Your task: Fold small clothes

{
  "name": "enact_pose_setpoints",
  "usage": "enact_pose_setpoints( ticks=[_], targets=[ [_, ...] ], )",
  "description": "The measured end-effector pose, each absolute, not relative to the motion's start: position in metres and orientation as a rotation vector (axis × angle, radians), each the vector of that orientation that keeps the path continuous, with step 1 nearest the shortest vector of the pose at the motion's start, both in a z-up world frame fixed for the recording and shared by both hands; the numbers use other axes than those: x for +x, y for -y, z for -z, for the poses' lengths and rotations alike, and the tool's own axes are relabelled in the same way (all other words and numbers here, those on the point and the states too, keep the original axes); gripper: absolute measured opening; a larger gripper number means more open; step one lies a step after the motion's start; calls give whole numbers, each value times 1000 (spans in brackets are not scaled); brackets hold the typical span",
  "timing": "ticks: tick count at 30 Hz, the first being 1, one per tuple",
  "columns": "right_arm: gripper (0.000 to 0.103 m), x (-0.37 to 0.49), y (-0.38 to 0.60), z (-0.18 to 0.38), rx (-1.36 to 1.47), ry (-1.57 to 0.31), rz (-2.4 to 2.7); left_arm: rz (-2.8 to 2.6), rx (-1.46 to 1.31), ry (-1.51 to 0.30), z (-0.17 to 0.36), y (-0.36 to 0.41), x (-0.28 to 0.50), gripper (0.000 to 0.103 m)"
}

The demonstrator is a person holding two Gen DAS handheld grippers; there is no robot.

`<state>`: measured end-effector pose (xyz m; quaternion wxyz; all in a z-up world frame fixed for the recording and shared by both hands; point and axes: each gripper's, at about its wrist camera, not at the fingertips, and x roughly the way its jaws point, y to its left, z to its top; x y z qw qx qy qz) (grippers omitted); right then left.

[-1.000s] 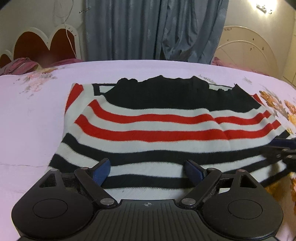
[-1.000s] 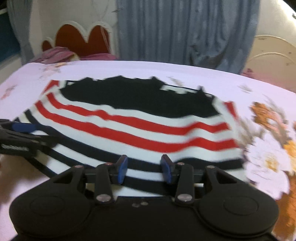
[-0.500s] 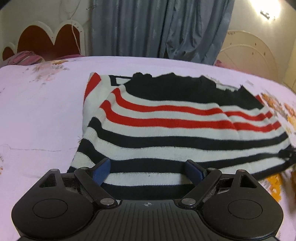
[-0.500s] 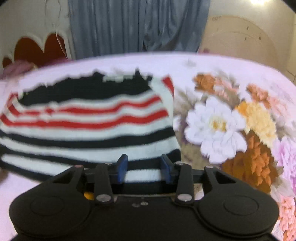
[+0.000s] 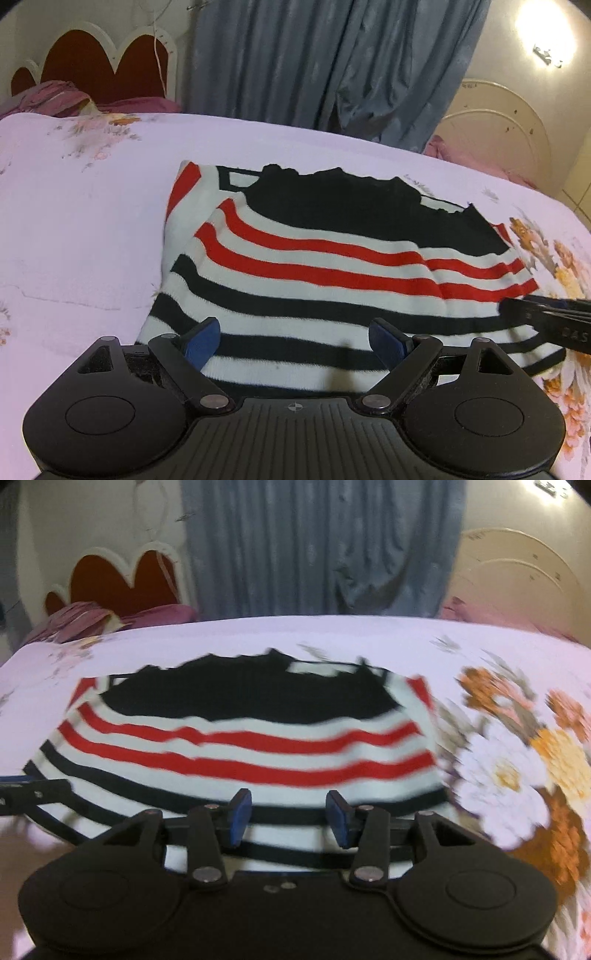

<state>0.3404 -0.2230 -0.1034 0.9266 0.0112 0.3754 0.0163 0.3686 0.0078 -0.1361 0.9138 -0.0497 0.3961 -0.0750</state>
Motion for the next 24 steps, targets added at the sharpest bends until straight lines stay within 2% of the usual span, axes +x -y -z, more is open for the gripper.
enact_pose_setpoints(
  ticks=[3, 6, 11, 17, 24],
  targets=[
    [46, 355, 206, 112, 3, -786, -51, 123, -126, -881, 148, -14, 379, 87],
    [46, 363, 191, 127, -68, -856, -49, 136, -124, -873, 147, -16, 376, 87],
    [46, 351, 191, 117, -53, -829, -55, 140, -164, -886, 141, -23, 366, 87],
    [58, 335, 190, 96, -59, -789, -73, 147, -208, -920, 138, -30, 350, 87],
    [61, 331, 192, 87, -32, -770, -118, 159, -495, -1038, 159, -51, 326, 92]
  ],
)
